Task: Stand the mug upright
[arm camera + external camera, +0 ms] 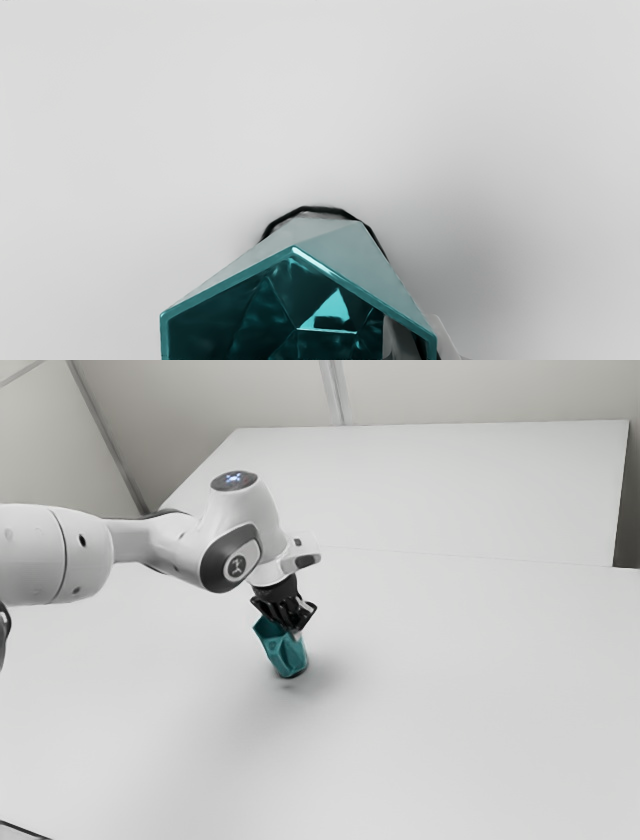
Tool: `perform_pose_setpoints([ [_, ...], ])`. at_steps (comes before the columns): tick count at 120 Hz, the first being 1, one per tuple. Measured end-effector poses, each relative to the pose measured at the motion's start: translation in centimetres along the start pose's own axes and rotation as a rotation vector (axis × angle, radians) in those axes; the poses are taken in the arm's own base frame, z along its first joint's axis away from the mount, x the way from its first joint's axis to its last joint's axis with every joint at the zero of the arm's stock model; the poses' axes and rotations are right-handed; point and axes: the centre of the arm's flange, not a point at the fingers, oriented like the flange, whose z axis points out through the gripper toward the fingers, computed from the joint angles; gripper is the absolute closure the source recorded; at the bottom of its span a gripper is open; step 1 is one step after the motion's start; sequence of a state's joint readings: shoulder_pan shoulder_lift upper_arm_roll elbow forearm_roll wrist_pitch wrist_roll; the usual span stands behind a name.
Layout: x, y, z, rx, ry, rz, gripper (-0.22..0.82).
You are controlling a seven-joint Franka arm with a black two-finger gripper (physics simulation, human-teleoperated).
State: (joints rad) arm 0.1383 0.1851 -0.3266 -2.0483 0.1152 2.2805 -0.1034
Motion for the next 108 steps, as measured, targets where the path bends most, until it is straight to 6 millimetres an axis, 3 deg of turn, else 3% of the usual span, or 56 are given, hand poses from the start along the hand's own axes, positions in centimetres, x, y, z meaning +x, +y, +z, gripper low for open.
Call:
perform_pose_setpoints([
  [23, 0.0, 0.0, -0.5, 0.008, 0.014, -0.005, 0.31],
  [49, -0.5, 0.2, -5.3, 0.036, 0.063, -0.011, 0.11],
  [61, 0.4, 0.2, -9.0, 0.026, 0.070, -0.033, 0.07],
  [80, 2.8, -0.9, -18.7, 0.012, 0.098, -0.074, 0.03],
  [108, 2.1, -2.1, -25.3, 0.020, 0.039, -0.111, 0.01],
])
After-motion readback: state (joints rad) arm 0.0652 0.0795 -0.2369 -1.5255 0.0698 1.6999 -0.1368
